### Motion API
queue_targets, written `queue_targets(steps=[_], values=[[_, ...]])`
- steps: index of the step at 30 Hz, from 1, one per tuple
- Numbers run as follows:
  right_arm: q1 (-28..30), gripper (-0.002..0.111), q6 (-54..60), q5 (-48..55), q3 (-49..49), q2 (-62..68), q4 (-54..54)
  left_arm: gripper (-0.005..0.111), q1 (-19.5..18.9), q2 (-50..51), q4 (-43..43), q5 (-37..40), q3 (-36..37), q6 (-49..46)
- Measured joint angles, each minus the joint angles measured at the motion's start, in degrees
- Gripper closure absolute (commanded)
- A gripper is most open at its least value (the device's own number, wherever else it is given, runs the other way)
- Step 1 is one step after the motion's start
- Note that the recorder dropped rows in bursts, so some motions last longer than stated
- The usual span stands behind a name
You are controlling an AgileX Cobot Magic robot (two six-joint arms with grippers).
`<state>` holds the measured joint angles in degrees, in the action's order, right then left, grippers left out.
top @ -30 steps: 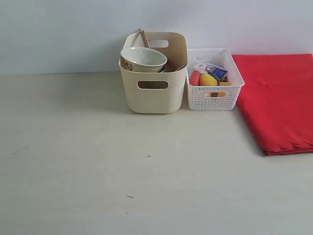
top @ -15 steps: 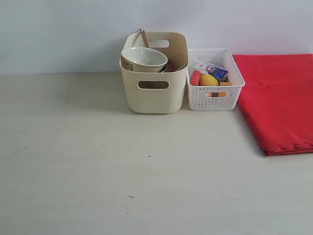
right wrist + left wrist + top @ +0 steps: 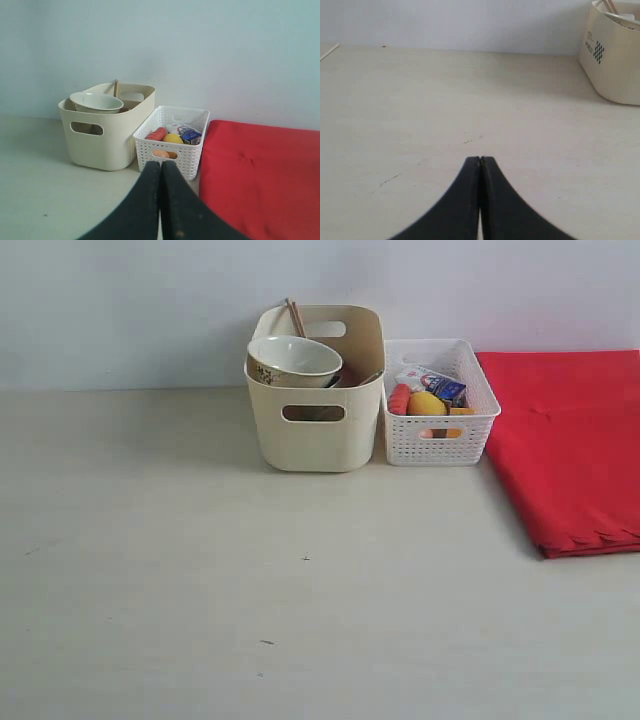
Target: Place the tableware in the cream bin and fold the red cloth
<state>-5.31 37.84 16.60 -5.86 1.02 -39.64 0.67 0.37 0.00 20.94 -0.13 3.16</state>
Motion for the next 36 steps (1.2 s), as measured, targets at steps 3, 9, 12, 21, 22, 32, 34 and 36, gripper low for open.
queue_targets(steps=[3, 9, 12, 21, 22, 32, 34, 36], values=[[0.0, 0.108, 0.0, -0.12, 0.76, 0.0, -0.12, 0.107, 0.0, 0.0, 0.0, 0.0, 0.0, 0.0], [0.0, 0.108, -0.27, -2.7, 4.56, -0.35, 0.66, 0.107, 0.0, 0.0, 0.0, 0.0, 0.0, 0.0], [0.0, 0.108, -8.09, -3.13, 5.6, -0.7, 8.33, 0.107, 0.0, 0.0, 0.0, 0.0, 0.0, 0.0], [0.0, 0.108, -32.23, -3.01, 5.6, -0.7, 33.04, 0.107, 0.0, 0.0, 0.0, 0.0, 0.0, 0.0], [0.0, 0.108, -32.5, -2.7, 5.6, -0.7, 33.84, 0.107, 0.0, 0.0, 0.0, 0.0, 0.0, 0.0], [1.75, 0.108, -33.26, -0.54, 5.6, -0.7, 36.34, 0.107, 0.0, 0.0, 0.0, 0.0, 0.0, 0.0], [1.74, 0.108, -33.36, -0.41, 5.6, -0.7, 36.06, 0.107, 0.0, 0.0, 0.0, 0.0, 0.0, 0.0], [1.74, 0.108, -33.48, -0.41, 5.6, -0.7, 35.91, 0.107, 0.0, 0.0, 0.0, 0.0, 0.0, 0.0]])
